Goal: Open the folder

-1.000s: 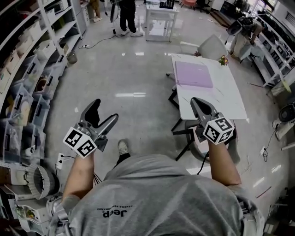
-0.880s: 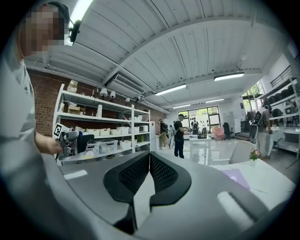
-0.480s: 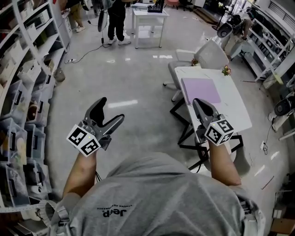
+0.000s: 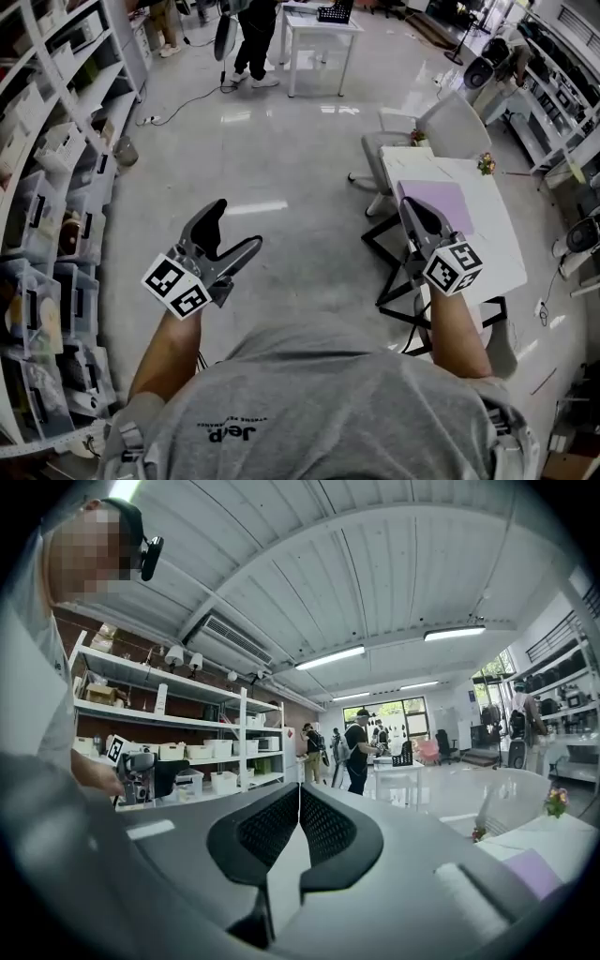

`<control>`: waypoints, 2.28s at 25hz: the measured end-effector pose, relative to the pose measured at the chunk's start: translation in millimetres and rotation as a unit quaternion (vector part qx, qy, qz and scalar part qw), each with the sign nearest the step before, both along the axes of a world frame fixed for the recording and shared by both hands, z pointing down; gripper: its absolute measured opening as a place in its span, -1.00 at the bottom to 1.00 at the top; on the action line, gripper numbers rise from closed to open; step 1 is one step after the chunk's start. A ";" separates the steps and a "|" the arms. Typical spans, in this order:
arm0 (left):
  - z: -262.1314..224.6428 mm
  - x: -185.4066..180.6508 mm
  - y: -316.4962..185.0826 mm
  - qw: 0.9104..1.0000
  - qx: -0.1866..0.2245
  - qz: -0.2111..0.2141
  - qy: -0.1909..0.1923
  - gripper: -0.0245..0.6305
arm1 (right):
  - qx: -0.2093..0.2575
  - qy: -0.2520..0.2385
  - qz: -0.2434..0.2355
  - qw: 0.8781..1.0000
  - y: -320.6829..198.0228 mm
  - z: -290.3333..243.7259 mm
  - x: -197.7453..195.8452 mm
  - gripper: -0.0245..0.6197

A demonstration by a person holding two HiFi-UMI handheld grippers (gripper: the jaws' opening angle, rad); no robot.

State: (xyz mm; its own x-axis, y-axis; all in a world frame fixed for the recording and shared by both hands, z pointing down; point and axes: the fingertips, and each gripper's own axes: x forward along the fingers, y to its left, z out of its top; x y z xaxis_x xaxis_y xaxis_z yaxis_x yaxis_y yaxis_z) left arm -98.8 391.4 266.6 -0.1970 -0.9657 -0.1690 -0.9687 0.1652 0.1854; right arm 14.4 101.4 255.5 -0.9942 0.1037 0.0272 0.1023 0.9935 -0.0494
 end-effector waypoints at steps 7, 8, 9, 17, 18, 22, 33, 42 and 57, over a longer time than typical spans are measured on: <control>11.2 -51.0 -24.9 1.000 -0.014 -0.019 0.014 0.51 | -0.015 0.012 -0.031 0.999 -24.1 16.1 -73.2 -0.90; 13.1 -57.5 -31.0 0.999 -0.017 -0.025 0.014 0.51 | -0.017 0.013 -0.039 0.999 -30.5 19.3 -84.4 -0.90; 14.9 -64.2 -38.4 0.999 -0.020 -0.030 0.014 0.51 | -0.019 0.014 -0.046 0.999 -38.7 22.3 -95.9 -0.90; 13.9 -141.0 -127.9 0.995 -0.025 -0.096 0.014 0.51 | -0.047 0.013 -0.124 0.991 -125.8 34.1 -215.7 -0.90; 12.5 -148.1 -139.2 0.994 -0.027 -0.104 0.013 0.51 | -0.046 0.015 -0.138 0.989 -133.5 34.8 -227.4 -0.90; 7.2 -179.7 -181.7 0.992 -0.025 -0.122 0.011 0.51 | -0.033 0.011 -0.169 0.985 -165.0 34.3 -273.1 -0.90; 27.0 -274.4 -221.1 0.998 -0.056 -0.038 0.009 0.51 | -0.021 0.016 -0.097 0.995 -190.3 49.2 -326.4 -0.91; 57.6 -254.7 -361.1 0.977 -0.097 0.185 -0.034 0.51 | -0.026 0.025 0.098 0.995 -267.7 61.7 -231.1 -0.90; 184.8 11.7 -540.1 0.815 -0.182 0.513 -0.200 0.51 | -0.067 0.050 0.359 0.929 -348.8 136.5 45.7 -0.91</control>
State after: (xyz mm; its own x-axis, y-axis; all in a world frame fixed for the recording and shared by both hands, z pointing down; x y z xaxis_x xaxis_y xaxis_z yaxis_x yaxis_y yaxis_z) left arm -87.1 -148.7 451.5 0.7465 -0.5877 0.3121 -0.6021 -0.7962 -0.0591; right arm 60.2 -247.4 392.0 -0.8010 -0.5773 0.1585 -0.5975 0.7875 -0.1511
